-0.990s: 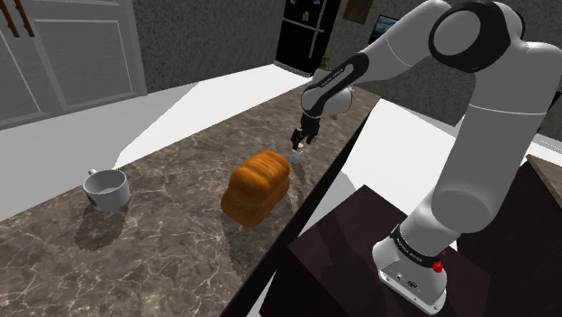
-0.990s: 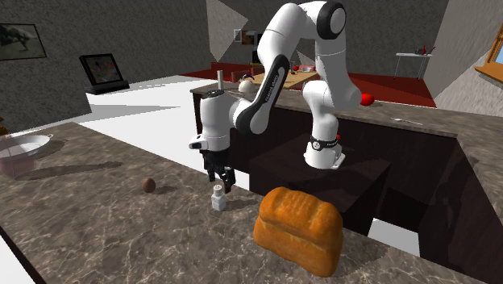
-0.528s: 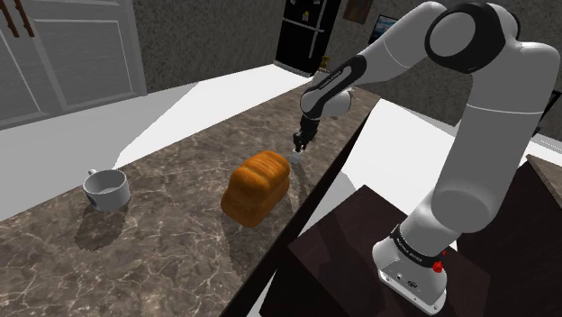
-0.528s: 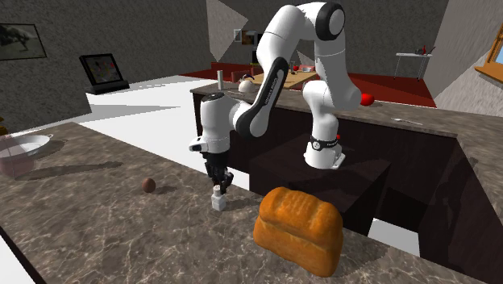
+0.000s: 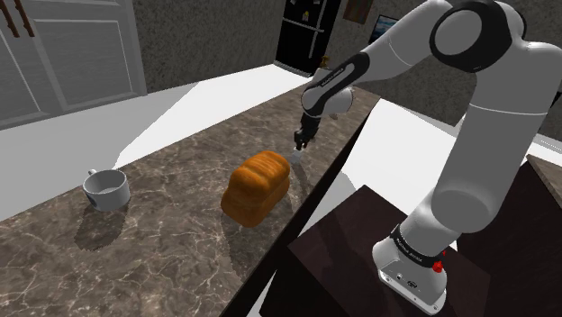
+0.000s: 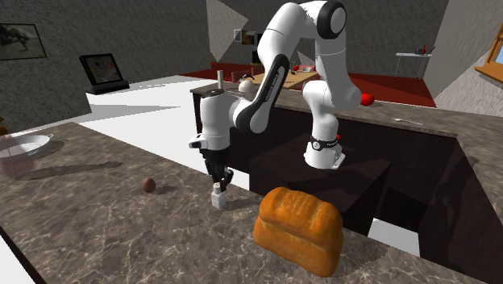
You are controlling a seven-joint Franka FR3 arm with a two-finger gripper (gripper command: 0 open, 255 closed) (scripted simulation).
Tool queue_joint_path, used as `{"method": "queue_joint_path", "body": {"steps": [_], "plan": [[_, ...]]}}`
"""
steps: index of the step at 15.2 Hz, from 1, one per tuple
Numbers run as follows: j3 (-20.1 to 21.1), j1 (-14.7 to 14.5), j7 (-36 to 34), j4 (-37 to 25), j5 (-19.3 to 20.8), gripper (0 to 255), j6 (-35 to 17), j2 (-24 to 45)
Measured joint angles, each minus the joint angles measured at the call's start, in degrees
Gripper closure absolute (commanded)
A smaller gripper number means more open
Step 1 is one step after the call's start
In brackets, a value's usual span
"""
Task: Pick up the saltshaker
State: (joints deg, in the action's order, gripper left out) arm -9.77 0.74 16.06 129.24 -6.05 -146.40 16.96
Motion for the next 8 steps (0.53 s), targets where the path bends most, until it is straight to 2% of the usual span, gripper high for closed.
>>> {"method": "queue_joint_path", "body": {"steps": [8], "plan": [[-0.76,-0.54,-1.31,-0.68,1.77,255,5.48,-4.91]]}}
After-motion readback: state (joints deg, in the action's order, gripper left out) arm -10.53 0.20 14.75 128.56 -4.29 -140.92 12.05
